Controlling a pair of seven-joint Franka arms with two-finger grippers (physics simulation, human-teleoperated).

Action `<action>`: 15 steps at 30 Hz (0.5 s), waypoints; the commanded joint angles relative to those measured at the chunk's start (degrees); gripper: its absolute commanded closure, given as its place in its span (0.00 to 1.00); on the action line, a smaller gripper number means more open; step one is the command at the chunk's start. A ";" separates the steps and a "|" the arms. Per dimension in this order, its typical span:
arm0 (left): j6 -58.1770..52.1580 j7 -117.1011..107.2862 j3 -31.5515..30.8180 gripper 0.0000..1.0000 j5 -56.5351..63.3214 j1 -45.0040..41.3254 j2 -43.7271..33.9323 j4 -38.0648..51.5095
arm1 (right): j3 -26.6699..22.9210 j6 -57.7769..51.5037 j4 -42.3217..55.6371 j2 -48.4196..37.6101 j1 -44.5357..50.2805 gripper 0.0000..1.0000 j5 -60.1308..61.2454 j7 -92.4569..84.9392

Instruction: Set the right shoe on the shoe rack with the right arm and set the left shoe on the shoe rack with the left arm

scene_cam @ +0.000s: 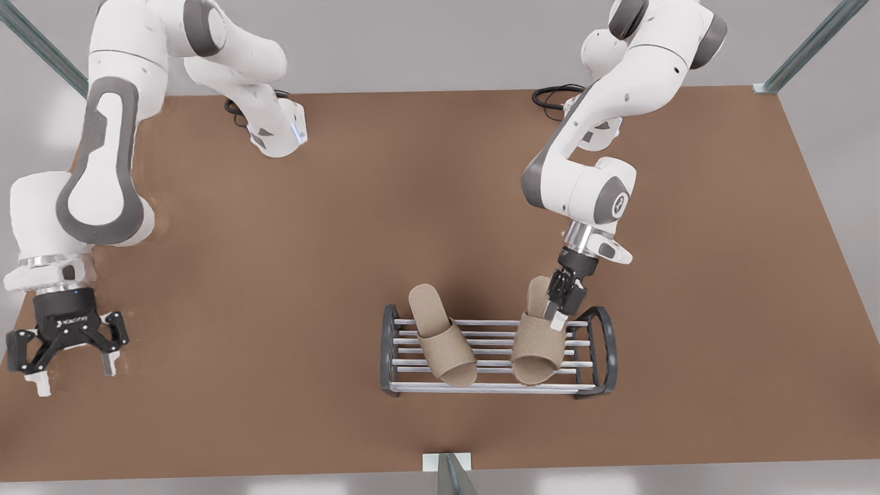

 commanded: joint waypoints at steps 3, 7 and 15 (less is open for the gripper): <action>0.64 0.04 -0.02 0.00 1.00 -0.09 0.04 -0.40 | -1.18 -74.97 8.06 0.31 7.76 0.00 -50.11 115.82; 6.60 -1.19 -0.98 0.00 0.22 -0.26 -0.83 4.59 | -0.56 -82.09 7.45 -7.95 8.64 0.00 -54.24 124.98; 6.11 11.63 -1.34 0.00 36.23 18.98 -12.80 5.05 | 0.14 -77.96 -0.81 -13.67 9.00 0.00 -56.09 126.21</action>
